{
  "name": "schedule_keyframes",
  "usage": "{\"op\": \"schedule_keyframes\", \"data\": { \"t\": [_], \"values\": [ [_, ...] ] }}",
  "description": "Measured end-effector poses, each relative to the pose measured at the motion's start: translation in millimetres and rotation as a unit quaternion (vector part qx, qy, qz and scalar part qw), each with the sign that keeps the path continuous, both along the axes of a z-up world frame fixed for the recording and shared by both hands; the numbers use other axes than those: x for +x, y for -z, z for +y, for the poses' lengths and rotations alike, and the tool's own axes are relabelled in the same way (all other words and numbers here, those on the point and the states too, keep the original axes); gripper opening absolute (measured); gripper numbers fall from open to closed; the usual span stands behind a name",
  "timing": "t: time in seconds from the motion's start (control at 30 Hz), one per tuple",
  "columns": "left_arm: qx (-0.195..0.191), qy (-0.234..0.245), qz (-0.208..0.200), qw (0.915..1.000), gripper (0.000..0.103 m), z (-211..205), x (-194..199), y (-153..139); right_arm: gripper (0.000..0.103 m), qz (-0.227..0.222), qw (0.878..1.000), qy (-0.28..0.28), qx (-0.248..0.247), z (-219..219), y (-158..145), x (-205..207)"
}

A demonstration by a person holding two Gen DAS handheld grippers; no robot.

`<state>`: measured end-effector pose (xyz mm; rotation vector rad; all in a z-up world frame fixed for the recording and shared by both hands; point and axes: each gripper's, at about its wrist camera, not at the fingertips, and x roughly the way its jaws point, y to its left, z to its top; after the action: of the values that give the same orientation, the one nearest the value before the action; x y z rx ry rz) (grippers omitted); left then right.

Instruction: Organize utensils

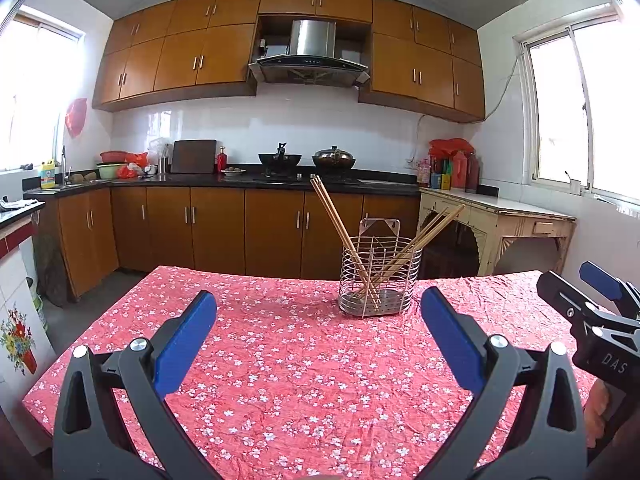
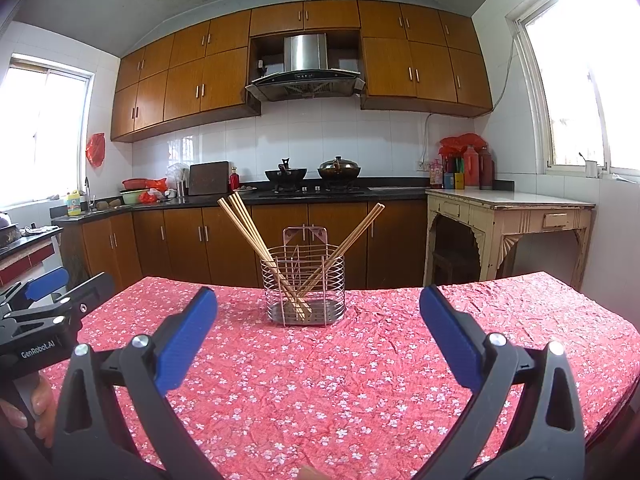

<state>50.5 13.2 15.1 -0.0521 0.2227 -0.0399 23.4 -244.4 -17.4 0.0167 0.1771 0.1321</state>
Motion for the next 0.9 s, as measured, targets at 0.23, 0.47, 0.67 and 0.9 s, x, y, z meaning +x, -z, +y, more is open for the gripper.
{"op": "schedule_keyframes", "data": {
  "t": [0.23,0.47,0.67,0.9],
  "values": [
    [0.0,0.003,0.0,1.0,0.101,0.4,0.7,0.1,0.099,0.0,1.0,0.0,0.0,0.0,0.4,0.5],
    [-0.001,0.004,0.001,1.0,0.101,-0.3,1.1,0.2,0.099,0.0,1.0,0.0,0.001,0.1,0.3,0.7],
    [-0.001,0.005,0.002,1.0,0.101,1.5,1.5,0.3,0.099,0.0,1.0,0.0,0.001,-0.4,0.0,0.5],
    [-0.001,0.006,0.003,1.0,0.101,1.0,1.5,0.4,0.099,0.0,1.0,0.0,0.001,0.3,0.0,0.8]
  ]
}}
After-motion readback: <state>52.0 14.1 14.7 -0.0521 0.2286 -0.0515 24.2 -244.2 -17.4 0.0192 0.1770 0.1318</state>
